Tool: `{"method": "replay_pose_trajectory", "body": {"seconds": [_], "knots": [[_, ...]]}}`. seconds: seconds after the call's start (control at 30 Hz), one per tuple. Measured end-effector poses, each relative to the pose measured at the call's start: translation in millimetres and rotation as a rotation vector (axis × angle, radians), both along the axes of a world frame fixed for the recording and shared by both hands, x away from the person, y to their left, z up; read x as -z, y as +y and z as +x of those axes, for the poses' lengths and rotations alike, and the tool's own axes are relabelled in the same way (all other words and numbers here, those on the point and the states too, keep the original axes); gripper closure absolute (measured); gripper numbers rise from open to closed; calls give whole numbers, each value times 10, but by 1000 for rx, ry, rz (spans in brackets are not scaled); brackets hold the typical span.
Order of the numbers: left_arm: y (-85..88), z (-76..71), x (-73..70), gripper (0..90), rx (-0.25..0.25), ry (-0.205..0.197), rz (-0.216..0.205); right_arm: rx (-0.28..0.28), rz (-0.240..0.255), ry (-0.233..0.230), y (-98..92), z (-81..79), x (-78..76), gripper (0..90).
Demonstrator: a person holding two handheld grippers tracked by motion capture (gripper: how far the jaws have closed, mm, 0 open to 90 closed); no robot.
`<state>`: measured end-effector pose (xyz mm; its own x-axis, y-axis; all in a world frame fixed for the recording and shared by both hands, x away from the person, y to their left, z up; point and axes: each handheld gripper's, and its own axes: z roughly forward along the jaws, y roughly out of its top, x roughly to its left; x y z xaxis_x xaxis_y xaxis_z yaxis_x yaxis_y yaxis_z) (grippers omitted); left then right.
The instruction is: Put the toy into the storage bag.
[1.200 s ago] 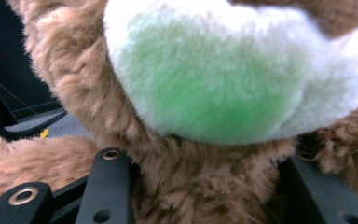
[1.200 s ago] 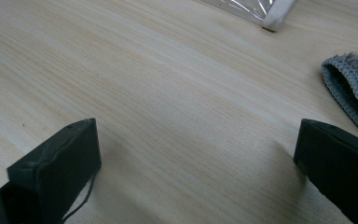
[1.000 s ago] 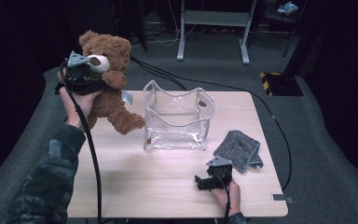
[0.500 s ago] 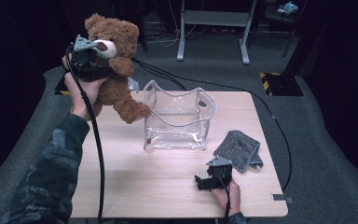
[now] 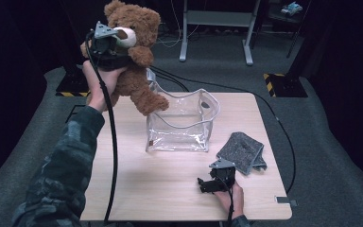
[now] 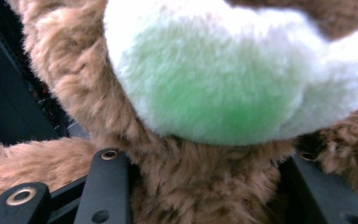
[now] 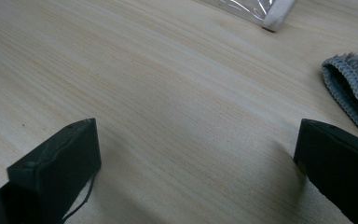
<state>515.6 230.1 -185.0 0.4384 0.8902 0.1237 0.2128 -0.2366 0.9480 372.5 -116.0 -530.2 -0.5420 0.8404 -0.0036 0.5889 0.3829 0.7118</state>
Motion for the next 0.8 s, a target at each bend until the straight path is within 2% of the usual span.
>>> {"method": "replay_pose_trajectory", "body": {"seconds": [0.07,0.1,0.2,0.33,0.47,0.63,0.8], "knots": [[-37,13,-8,522,7,2,5,-2,-5,-1,-4,1,-2,0],[-122,41,-17,522,20,0,4,-1,-3,0,-3,0,-1,0],[-204,64,-16,522,30,-3,-7,-3,-6,2,-4,0,-3,0],[-404,107,-2,520,57,-4,-20,-1,-2,3,0,-2,-1,0],[-507,132,6,519,74,-4,-26,-1,-1,3,0,-2,-1,0],[-707,187,74,517,99,1,-46,-6,-4,3,-3,-3,-1,0],[-826,224,135,514,110,9,-69,-6,-4,3,-3,-3,-1,0]]}}
